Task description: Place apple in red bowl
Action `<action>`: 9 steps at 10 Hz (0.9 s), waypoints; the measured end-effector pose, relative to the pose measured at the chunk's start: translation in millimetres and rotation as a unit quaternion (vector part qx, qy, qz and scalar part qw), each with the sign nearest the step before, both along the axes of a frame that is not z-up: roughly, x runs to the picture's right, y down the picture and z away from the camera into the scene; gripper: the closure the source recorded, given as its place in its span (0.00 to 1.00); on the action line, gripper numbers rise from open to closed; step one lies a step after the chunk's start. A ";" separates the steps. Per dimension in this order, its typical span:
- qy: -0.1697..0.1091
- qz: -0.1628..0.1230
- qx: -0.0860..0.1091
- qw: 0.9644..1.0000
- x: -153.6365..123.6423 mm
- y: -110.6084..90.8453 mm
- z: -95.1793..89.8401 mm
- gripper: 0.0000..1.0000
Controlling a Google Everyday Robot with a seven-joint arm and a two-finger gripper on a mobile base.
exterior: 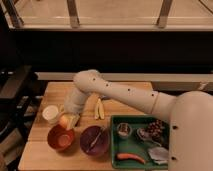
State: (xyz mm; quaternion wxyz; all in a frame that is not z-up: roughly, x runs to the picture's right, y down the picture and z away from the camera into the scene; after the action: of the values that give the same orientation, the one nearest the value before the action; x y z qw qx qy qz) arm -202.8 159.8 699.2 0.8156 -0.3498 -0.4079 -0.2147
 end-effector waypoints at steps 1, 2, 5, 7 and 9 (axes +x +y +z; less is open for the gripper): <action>-0.026 -0.012 -0.009 1.000 -19.9 13.3 -13.2 0.75; -0.045 -0.024 -0.016 0.999 -34.5 25.0 -23.1 0.65; -0.061 -0.047 -0.019 0.997 -48.5 39.9 -25.9 0.35; -0.049 -0.045 -0.018 0.998 -44.1 33.6 -14.0 0.26; -0.030 -0.029 -0.022 0.999 -29.2 21.9 1.3 0.26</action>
State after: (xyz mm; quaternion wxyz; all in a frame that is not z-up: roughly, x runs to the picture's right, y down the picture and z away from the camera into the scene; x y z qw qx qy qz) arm -232.0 181.7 700.5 0.7885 -0.3728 -0.4262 -0.2401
